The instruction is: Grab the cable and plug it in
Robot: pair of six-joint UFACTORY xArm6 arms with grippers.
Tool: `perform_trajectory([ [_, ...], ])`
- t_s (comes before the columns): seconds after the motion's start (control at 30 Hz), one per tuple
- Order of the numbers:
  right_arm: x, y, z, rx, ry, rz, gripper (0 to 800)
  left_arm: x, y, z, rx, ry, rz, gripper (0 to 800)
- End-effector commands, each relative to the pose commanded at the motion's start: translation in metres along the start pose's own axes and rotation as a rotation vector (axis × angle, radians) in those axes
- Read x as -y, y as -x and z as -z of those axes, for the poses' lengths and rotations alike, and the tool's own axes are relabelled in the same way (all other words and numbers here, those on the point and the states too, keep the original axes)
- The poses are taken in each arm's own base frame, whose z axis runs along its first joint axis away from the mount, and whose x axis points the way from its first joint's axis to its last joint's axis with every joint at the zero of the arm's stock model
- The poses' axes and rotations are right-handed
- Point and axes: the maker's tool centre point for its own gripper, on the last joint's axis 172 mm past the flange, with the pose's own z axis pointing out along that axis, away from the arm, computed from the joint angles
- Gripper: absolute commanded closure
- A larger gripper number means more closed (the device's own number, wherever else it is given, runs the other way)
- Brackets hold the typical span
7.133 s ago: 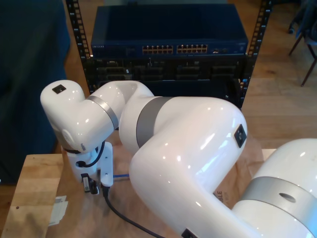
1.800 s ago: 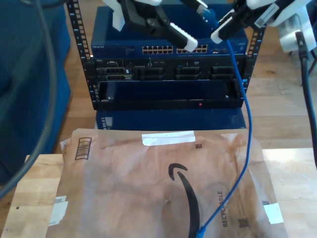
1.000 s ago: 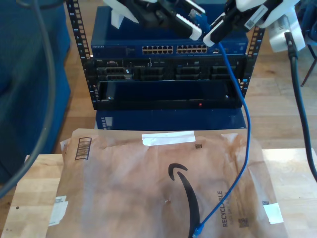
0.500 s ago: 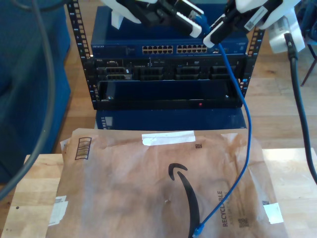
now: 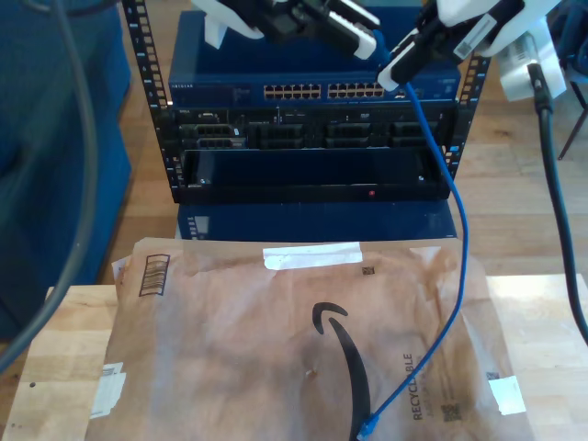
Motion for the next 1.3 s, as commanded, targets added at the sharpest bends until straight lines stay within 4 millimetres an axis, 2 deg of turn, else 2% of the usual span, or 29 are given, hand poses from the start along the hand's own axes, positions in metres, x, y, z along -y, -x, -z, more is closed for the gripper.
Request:
perform_trajectory([
  [0.1,0.0,0.0,0.0,0.0,0.0,0.0,798,0.0,0.002,0.0,0.006,0.001,-0.001,762],
  [0.23,-0.001,0.002,-0.001,0.001,0.002,0.005,797,0.0,0.016,0.0,0.056,0.0,-0.021,795],
  [0.33,-0.002,0.003,-0.001,0.003,0.002,0.006,761,0.001,0.017,0.0,0.064,-0.003,-0.03,797],
  [0.4,-0.002,0.003,-0.001,0.003,0.002,0.008,707,0.0,0.017,0.001,0.064,-0.001,-0.031,797],
  [0.47,-0.001,0.002,-0.001,0.003,0.001,0.007,709,0.0,0.017,0.001,0.062,0.0,-0.032,797],
  [0.57,-0.002,0.003,0.001,0.003,-0.003,0.008,796,0.002,0.015,0.001,0.056,-0.005,-0.031,797],
  [0.77,-0.003,0.003,0.002,0.003,-0.007,0.009,797,0.0,0.012,0.007,0.051,0.006,-0.025,798],
  [1.3,-0.004,0.003,0.004,0.003,-0.011,0.011,798,0.003,0.0,0.0,0.053,-0.011,0.004,798],
])
